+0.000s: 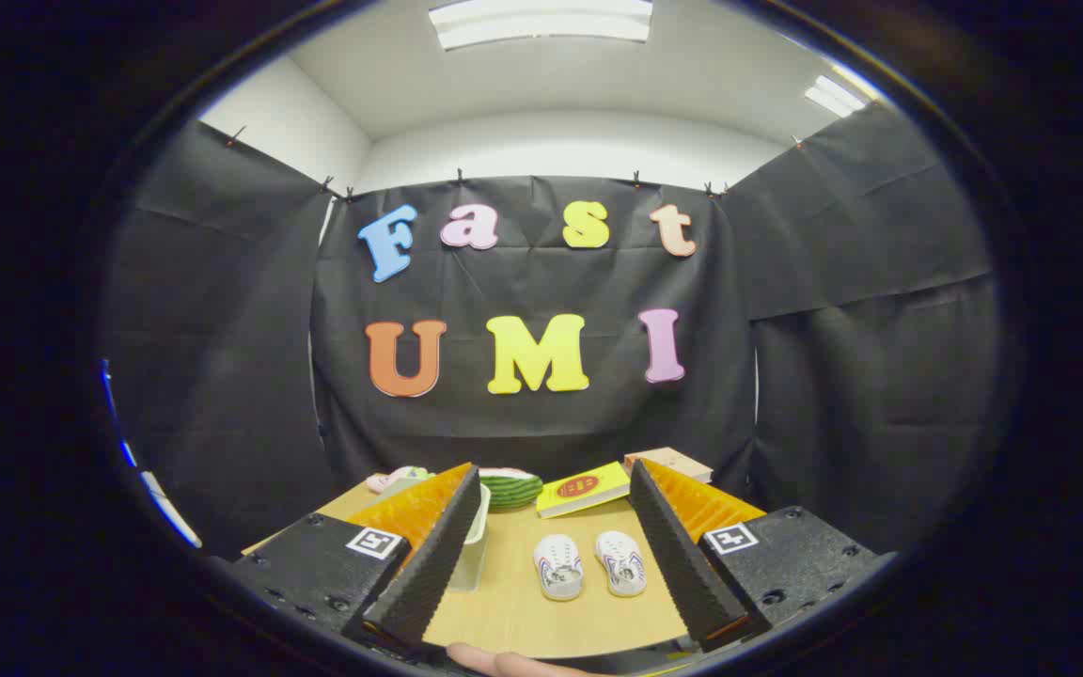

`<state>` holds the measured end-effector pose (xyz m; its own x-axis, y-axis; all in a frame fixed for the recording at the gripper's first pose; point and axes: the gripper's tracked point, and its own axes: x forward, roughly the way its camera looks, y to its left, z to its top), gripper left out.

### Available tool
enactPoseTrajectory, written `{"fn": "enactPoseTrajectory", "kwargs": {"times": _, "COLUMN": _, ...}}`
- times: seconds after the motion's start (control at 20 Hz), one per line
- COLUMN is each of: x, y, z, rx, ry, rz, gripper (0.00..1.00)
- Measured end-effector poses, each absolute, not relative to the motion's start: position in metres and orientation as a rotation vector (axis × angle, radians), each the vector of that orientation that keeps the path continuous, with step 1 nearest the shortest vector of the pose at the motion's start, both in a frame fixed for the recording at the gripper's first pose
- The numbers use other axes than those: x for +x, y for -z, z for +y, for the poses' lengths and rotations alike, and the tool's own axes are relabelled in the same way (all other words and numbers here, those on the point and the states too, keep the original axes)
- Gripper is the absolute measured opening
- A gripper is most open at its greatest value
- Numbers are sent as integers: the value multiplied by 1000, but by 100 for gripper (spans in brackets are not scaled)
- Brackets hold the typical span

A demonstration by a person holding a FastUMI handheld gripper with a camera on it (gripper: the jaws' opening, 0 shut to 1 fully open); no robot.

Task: Open the storage box then place both shoes into the box .Put the left shoe in first, then the right shoe, with the right side of both shoes facing outward in a uniform manner.

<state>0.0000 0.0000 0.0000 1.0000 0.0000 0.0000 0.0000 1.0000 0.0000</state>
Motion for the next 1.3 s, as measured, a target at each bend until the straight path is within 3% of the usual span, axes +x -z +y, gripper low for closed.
{"fn": "enactPoseTrajectory", "kwargs": {"times": 0.6, "x": 21, "y": 30, "z": -14, "rx": 17, "ry": 10, "rz": 60, "gripper": 100}}
{"fn": "enactPoseTrajectory", "kwargs": {"times": 1.1, "x": 89, "y": 30, "z": -17, "rx": 47, "ry": -20, "rz": 112, "gripper": 100}}
{"fn": "enactPoseTrajectory", "kwargs": {"times": 1.3, "x": 125, "y": 59, "z": -7, "rx": 118, "ry": -91, "rz": 227, "gripper": 100}}
